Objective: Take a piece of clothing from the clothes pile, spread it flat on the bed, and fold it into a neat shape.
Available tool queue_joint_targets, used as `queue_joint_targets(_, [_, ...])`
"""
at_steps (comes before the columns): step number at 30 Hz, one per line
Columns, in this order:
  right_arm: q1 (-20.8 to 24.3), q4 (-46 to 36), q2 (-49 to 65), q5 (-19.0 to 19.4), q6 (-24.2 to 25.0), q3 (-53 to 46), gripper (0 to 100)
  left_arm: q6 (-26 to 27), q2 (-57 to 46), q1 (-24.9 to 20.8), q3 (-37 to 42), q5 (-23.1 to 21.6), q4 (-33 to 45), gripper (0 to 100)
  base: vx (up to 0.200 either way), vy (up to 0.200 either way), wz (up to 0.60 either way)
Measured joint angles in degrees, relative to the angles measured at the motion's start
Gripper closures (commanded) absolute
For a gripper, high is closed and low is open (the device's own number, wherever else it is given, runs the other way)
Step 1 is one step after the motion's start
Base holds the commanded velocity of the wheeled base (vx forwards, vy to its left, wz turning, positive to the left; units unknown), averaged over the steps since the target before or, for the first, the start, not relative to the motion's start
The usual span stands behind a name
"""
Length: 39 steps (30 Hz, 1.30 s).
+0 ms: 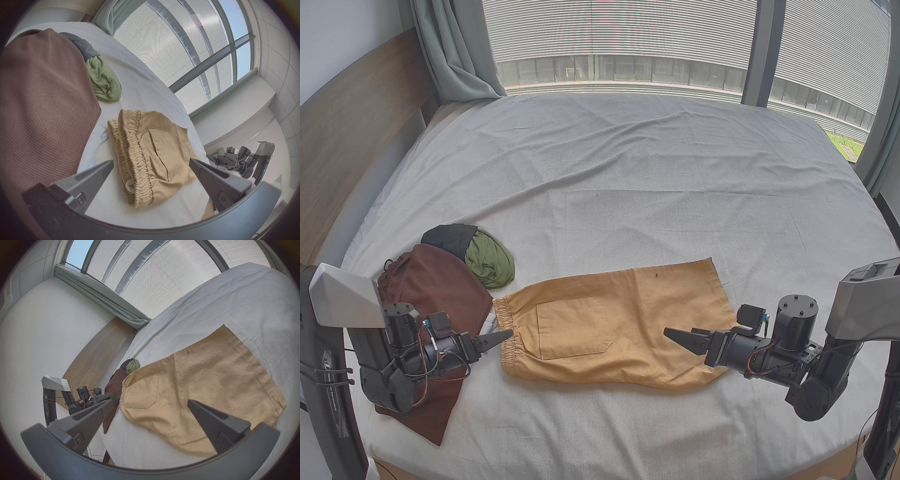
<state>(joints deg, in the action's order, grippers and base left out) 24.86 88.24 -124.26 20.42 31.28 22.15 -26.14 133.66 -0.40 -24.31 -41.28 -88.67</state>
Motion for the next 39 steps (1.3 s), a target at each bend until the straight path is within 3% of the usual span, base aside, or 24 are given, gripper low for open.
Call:
queue_joint_targets(5, [0.06, -0.02, -0.02, 0.02, 0.0, -0.11, 0, -0.18, 1.93, -0.2, -1.01, 0.69, 0.0, 0, 0.0, 0.0, 0.0])
queue_joint_targets(14, [0.16, -0.02, -0.09, 0.02, 0.02, -0.11, 0, -1.07, 5.32, -1.68, -4.4, 6.17, 0.02, 0, 0.0, 0.0, 0.0])
queue_joint_targets(29, [0.48, -0.02, -0.74, -0.04, 0.11, -0.02, 0, -11.23, 6.97, -5.05, -7.5, 7.86, 0.02, 0, 0.0, 0.0, 0.0])
queue_joint_targets(39, [0.63, 0.0, -0.9, -0.04, 0.11, -0.1, 0, -12.75, 7.19, -6.6, -8.81, 10.41, -0.06, 0, 0.0, 0.0, 0.0])
